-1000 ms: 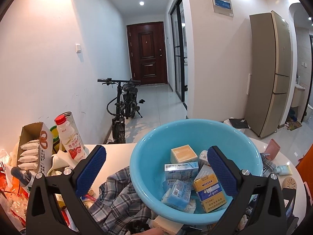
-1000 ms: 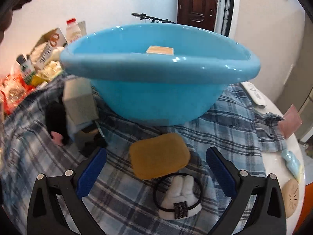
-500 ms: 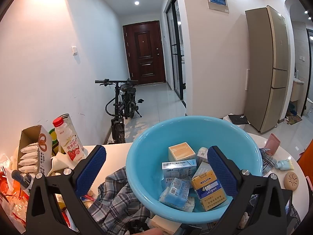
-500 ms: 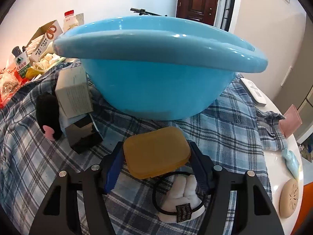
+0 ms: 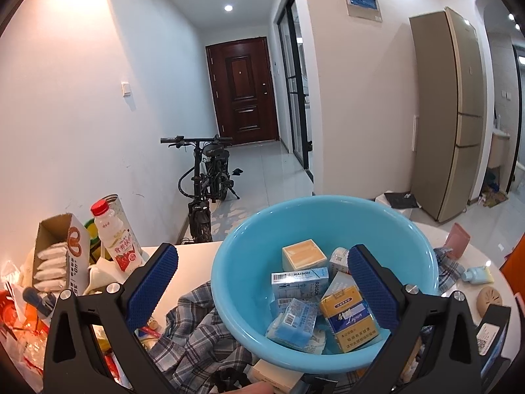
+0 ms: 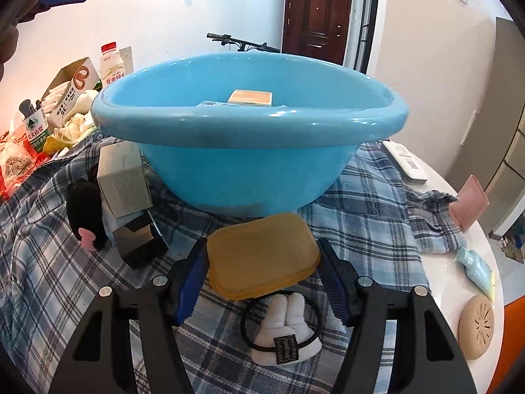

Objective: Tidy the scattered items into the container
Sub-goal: 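Lift the amber box with the right gripper while the left gripper grasps the black plush toy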

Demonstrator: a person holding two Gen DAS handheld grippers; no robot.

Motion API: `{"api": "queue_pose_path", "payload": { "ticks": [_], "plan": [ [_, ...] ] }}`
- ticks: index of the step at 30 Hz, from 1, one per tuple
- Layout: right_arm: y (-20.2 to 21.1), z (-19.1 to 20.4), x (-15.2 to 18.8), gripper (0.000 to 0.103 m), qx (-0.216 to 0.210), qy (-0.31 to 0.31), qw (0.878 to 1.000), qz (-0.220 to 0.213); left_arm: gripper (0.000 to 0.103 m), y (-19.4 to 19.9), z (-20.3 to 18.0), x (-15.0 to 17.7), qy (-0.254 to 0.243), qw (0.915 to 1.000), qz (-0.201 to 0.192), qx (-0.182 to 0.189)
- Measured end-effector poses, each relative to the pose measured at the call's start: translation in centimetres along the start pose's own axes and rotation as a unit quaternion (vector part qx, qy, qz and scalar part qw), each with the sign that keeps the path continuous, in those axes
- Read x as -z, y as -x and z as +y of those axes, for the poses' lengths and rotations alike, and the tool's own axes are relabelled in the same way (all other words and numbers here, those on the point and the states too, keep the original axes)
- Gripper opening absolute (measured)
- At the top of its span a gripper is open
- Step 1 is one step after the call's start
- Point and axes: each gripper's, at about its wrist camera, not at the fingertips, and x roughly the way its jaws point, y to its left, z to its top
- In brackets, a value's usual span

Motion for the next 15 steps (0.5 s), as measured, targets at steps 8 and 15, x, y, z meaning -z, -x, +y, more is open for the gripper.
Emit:
{"api": "queue_pose_path", "payload": {
  "ticks": [8,15],
  "plan": [
    [0.5,-1.4,-0.2,0.067,0.003,-0.022,1.0,-0.011,0.103,1.9,1.2,1.4,-0.01,0.9998,0.018,-0.002],
    [0.9,-1.2,-0.2,0.067,0.007,-0.017,1.0,-0.015,0.103,4.4,3.4,5.7,-0.007,0.9988,0.044,-0.02]
  ]
}}
